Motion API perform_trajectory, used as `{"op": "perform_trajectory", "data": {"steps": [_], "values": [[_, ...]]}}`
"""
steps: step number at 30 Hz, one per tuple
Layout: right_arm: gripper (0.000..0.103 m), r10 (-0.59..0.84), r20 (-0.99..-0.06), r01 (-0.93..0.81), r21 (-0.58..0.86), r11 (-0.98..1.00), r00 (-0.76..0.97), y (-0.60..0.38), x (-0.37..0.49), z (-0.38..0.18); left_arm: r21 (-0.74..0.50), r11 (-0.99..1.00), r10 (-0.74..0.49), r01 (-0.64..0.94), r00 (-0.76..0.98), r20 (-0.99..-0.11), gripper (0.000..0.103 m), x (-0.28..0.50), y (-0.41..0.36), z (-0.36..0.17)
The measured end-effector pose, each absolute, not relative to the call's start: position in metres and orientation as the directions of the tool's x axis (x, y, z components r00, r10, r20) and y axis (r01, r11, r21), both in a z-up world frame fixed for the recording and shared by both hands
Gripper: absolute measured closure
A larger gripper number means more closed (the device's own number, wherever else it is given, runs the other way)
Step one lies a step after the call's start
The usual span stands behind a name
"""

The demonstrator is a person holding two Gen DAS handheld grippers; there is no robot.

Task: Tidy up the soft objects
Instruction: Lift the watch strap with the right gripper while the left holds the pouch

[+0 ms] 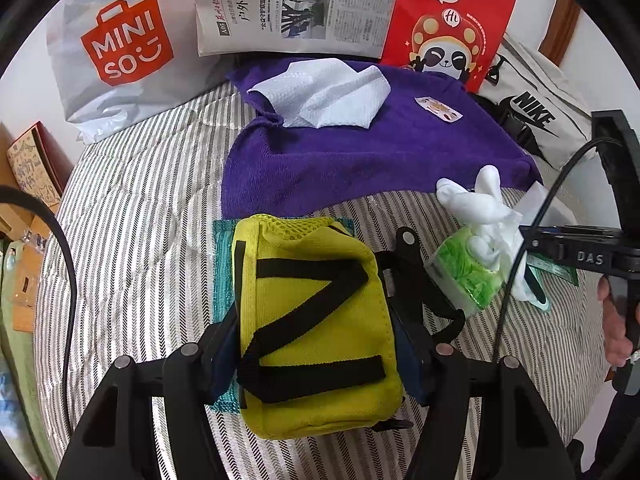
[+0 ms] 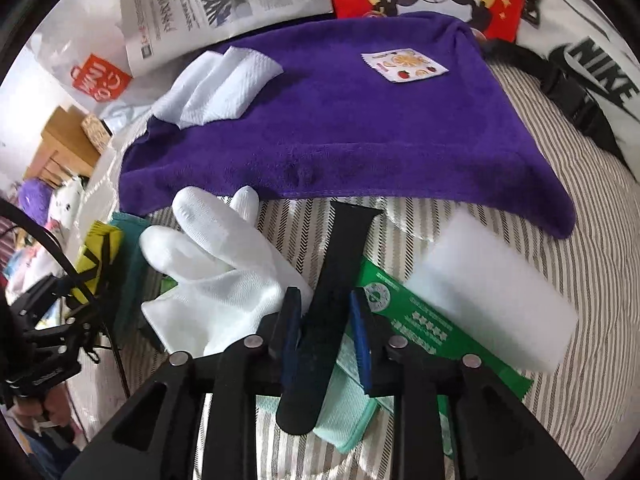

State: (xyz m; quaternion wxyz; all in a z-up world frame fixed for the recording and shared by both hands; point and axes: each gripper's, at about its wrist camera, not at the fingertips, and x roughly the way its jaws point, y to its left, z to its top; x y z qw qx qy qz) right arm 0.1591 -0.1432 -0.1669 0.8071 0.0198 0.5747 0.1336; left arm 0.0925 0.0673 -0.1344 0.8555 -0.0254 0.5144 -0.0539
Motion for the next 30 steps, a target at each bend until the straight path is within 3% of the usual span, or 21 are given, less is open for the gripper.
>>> {"op": "perform_trajectory", "data": {"steps": [5,7,14,16,19,27,30], "values": [[0.073,0.191,-0.924,-0.233,0.116,0.966,0.332,-0.13,0.161,-0.172,-0.099,0.993,-0.118,0.066,0.464,-0.878,0.037,0.093,0.067,-0.135],[0.081,0.19,-0.917,-0.244,0.106,0.964,0.35,-0.129,0.16,-0.173,-0.092,0.993,-0.113,0.068,0.465,-0.878,0.037,0.093,0.067,-0.135],[0.096,0.234,-0.902,-0.272,0.138,0.952,0.363,-0.144,0.151,-0.156,-0.094,0.993,-0.114,0.065,0.47,-0.876,0.038,0.093,0.069,-0.135],[0.096,0.222,-0.909,-0.276,0.125,0.953,0.353,-0.144,0.15,-0.156,-0.096,0.993,-0.116,0.066,0.471,-0.874,0.038,0.093,0.068,-0.135],[0.087,0.218,-0.92,-0.278,0.127,0.952,0.327,-0.14,0.153,-0.165,-0.079,0.994,-0.102,0.07,0.467,-0.878,0.038,0.093,0.066,-0.136],[0.082,0.154,-0.923,-0.31,0.041,0.95,0.351,-0.127,0.157,-0.173,-0.076,0.994,-0.102,0.075,0.463,-0.88,0.037,0.093,0.065,-0.136],[0.082,0.182,-0.917,-0.308,0.07,0.949,0.355,-0.129,0.16,-0.174,-0.064,0.995,-0.091,0.075,0.463,-0.882,0.037,0.093,0.063,-0.137]]}}
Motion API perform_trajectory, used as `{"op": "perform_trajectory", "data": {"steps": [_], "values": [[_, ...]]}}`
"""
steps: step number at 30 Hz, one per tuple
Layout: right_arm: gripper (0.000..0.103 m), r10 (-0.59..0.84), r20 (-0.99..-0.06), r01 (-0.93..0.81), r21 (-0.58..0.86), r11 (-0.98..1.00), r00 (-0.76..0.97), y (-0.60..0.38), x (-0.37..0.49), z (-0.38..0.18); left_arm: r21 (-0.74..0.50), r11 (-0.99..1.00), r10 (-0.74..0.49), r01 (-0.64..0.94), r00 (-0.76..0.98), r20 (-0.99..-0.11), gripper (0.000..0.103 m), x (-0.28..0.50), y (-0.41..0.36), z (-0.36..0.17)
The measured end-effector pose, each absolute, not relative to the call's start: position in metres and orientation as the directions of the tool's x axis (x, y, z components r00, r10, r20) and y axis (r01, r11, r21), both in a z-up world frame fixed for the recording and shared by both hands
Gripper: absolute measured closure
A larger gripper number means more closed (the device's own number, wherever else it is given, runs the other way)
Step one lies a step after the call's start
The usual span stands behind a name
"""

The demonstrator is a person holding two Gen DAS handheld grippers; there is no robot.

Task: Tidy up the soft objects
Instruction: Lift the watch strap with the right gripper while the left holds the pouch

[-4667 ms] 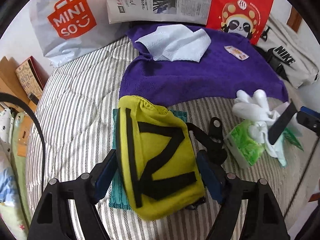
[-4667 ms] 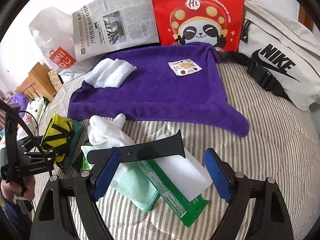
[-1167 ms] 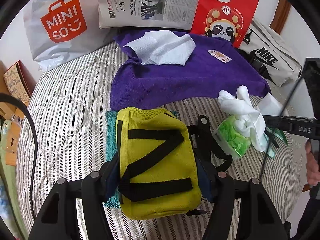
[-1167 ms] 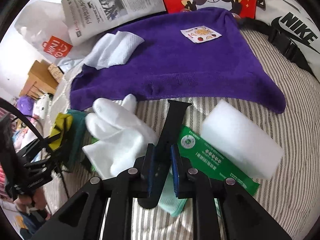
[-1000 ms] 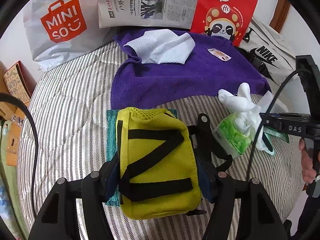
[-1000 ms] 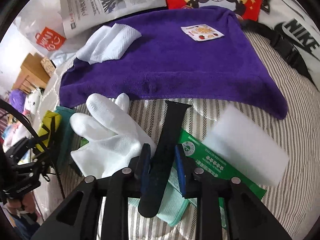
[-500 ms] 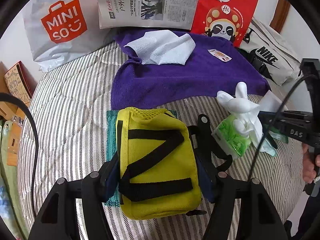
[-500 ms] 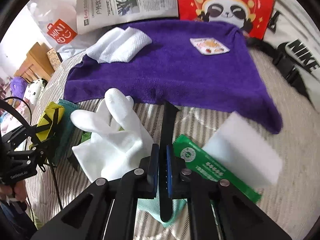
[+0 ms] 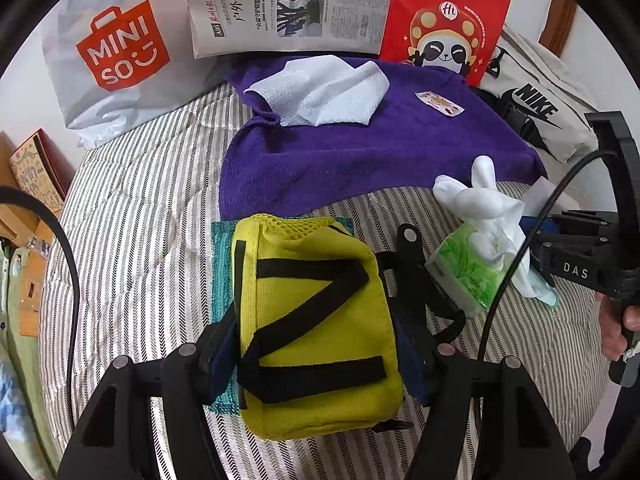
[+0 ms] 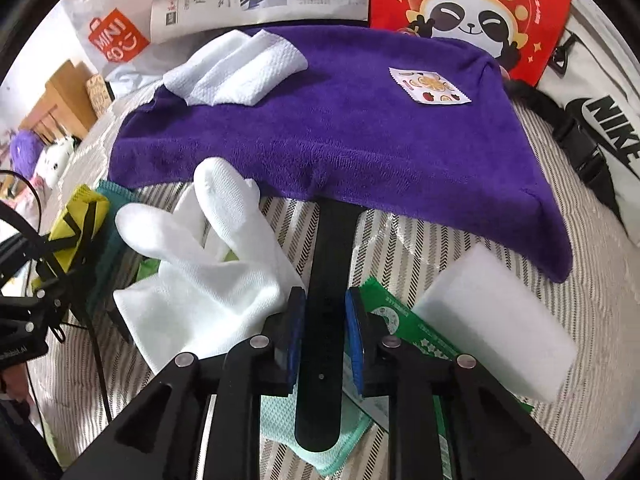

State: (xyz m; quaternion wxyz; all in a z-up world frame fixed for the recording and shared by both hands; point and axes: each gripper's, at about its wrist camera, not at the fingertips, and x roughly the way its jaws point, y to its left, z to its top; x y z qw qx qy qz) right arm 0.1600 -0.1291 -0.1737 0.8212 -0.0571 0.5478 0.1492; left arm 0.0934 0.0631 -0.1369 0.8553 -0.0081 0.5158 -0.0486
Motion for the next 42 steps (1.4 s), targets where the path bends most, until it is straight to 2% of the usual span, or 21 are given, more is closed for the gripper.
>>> {"op": "perform_trajectory", "data": {"steps": [3,7,8,10,13,17,20,25,35,42], "values": [[0.083,0.231,-0.912,-0.3,0.127,0.946,0.34,-0.137,0.164,-0.174,-0.063,0.995,-0.09,0.074,0.466,-0.88,0.037,0.093,0.062,-0.137],[0.095,0.248,-0.903,-0.296,0.144,0.944,0.352,-0.144,0.158,-0.16,-0.072,0.995,-0.098,0.074,0.471,-0.877,0.038,0.093,0.064,-0.137],[0.096,0.239,-0.902,-0.294,0.134,0.946,0.358,-0.144,0.155,-0.157,-0.076,0.995,-0.1,0.071,0.473,-0.875,0.038,0.092,0.065,-0.135],[0.096,0.236,-0.908,-0.299,0.132,0.945,0.345,-0.142,0.156,-0.158,-0.084,0.994,-0.107,0.069,0.483,-0.869,0.038,0.089,0.067,-0.132],[0.086,0.221,-0.919,-0.298,0.122,0.947,0.326,-0.139,0.159,-0.168,-0.072,0.995,-0.097,0.071,0.468,-0.878,0.038,0.093,0.068,-0.137],[0.081,0.167,-0.92,-0.313,0.051,0.948,0.355,-0.129,0.16,-0.173,-0.065,0.995,-0.094,0.076,0.468,-0.879,0.037,0.094,0.065,-0.136],[0.081,0.173,-0.917,-0.315,0.056,0.947,0.359,-0.128,0.163,-0.173,-0.058,0.995,-0.089,0.08,0.465,-0.881,0.037,0.094,0.063,-0.137],[0.082,0.247,-0.909,-0.302,0.145,0.942,0.336,-0.139,0.17,-0.173,-0.047,0.996,-0.079,0.079,0.464,-0.882,0.037,0.094,0.061,-0.138],[0.082,0.221,-0.906,-0.298,0.113,0.948,0.362,-0.153,0.155,-0.151,-0.068,0.996,-0.088,0.059,0.486,-0.87,0.038,0.093,0.07,-0.13],[0.082,0.245,-0.895,-0.276,0.145,0.95,0.372,-0.164,0.148,-0.143,-0.087,0.995,-0.101,0.051,0.499,-0.86,0.039,0.091,0.077,-0.123]]}}
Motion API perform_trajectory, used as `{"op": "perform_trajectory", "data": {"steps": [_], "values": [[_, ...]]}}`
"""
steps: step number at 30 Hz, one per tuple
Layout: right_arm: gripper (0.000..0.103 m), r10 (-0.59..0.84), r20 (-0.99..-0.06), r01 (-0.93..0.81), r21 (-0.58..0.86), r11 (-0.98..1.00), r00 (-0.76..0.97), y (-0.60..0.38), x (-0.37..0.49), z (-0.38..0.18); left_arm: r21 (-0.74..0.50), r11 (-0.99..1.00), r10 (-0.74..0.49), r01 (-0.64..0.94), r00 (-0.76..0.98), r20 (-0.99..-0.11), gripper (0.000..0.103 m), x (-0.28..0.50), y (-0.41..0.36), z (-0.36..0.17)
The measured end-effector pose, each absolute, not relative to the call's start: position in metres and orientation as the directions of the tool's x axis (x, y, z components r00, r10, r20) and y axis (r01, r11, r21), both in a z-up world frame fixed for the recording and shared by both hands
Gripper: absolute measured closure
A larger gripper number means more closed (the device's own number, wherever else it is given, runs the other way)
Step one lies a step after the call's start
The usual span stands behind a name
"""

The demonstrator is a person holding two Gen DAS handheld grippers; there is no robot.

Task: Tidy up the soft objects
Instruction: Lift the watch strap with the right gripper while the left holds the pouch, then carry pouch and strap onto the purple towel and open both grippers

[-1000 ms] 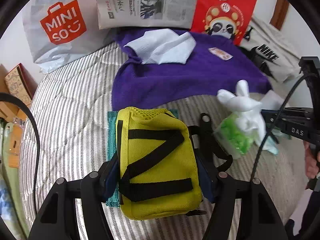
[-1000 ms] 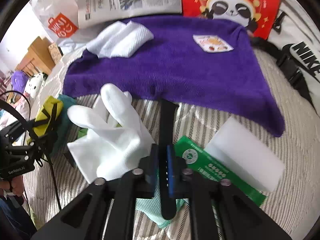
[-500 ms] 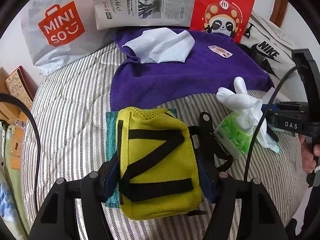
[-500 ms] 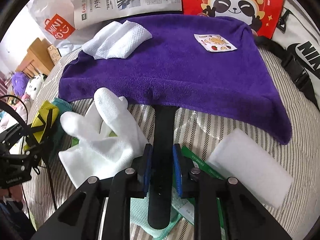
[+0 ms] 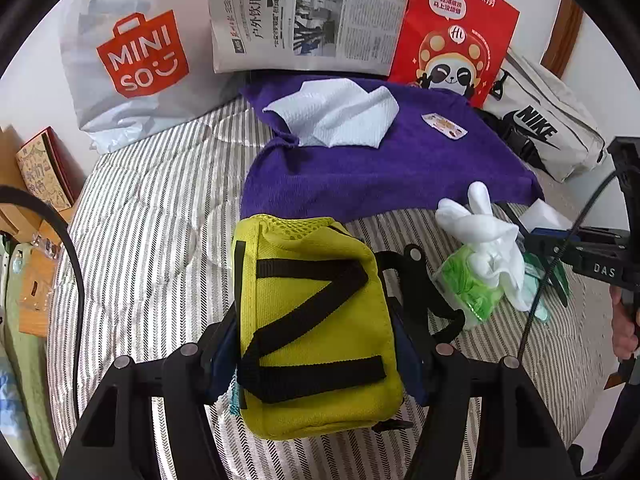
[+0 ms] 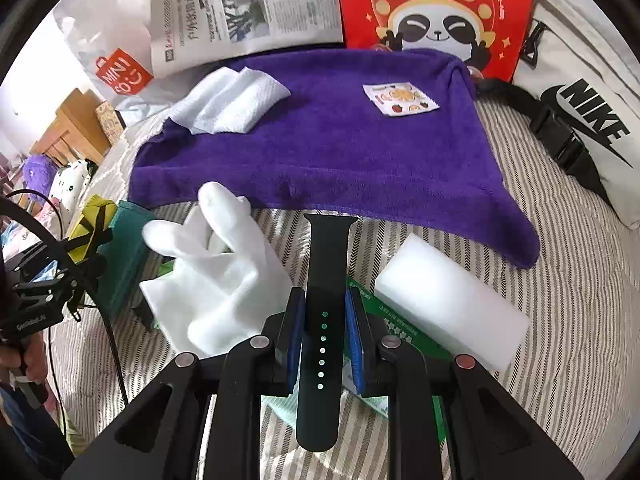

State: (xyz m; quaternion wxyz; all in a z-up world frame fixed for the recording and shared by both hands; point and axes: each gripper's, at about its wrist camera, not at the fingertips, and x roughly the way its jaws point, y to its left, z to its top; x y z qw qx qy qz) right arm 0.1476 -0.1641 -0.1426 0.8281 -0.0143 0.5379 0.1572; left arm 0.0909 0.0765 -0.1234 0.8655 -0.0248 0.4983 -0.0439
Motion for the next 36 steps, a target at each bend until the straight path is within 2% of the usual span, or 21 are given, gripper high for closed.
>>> {"op": "perform_trajectory", "data": {"steps": [19,36], "values": [[0.082,0.309,-0.835,-0.311,0.176,0.934,0.455,-0.163,0.168,-0.099,-0.119,0.991,-0.135,0.065,0.557,-0.819,0.039,0.105,0.075,-0.095],[0.082,0.276,-0.825,-0.271,0.155,0.95,0.493,-0.184,0.234,-0.085,-0.083,0.986,-0.151,0.144,0.565,-0.811,0.039,0.17,0.054,-0.077]]}}
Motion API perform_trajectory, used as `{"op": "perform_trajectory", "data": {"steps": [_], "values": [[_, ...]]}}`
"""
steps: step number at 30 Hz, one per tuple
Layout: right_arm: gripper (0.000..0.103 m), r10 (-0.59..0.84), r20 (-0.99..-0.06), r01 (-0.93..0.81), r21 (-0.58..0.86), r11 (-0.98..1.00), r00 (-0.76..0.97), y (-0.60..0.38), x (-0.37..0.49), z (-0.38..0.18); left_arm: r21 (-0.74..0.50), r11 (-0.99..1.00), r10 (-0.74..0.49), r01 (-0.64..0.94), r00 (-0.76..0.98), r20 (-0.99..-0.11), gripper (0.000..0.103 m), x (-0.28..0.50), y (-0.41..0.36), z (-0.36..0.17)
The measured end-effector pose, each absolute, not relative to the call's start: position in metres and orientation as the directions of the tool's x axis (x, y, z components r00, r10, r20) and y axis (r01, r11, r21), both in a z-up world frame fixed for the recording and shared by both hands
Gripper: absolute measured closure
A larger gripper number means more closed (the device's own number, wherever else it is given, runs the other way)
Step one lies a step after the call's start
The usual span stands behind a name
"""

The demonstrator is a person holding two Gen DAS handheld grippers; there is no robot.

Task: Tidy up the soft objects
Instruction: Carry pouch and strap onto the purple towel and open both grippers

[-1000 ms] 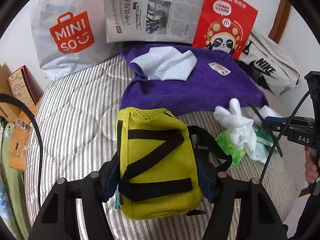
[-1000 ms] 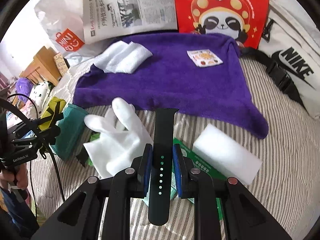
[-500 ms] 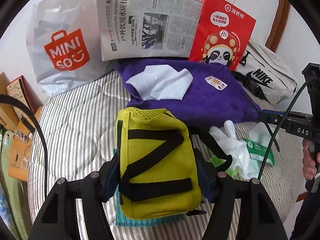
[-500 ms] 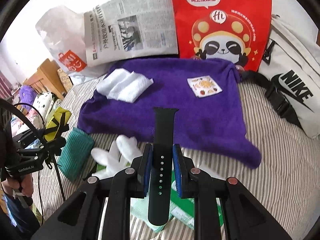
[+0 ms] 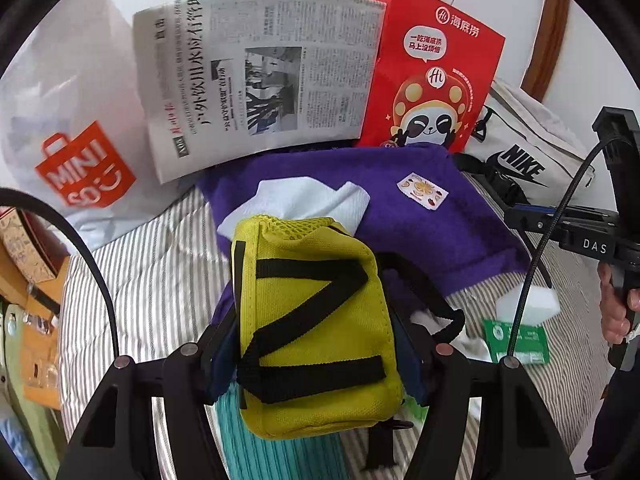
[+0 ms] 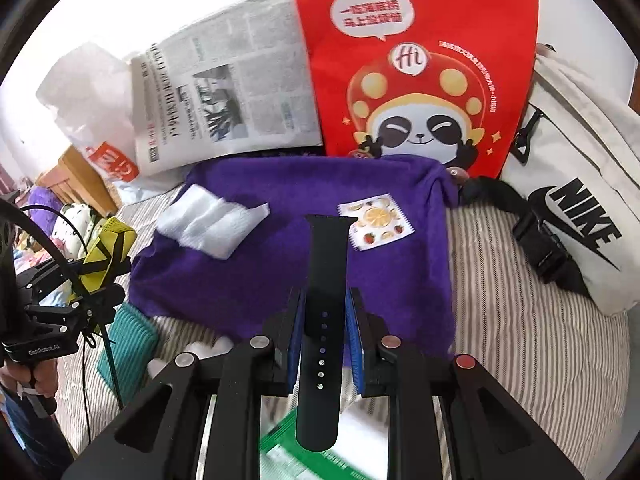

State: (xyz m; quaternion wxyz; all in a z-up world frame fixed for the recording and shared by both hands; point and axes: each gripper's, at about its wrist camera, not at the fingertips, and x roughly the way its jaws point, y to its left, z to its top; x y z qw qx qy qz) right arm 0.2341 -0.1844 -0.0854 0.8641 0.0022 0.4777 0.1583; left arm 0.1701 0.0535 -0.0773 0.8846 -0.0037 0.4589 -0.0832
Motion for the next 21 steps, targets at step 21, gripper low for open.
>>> {"op": "perform_trajectory", "data": {"steps": [21], "values": [[0.082,0.219,-0.873,-0.235,0.125,0.964,0.436,-0.195,0.303,-0.141,-0.082,0.982,-0.154,0.169,0.473,-0.867,0.039,0.244,0.041,-0.131]]}}
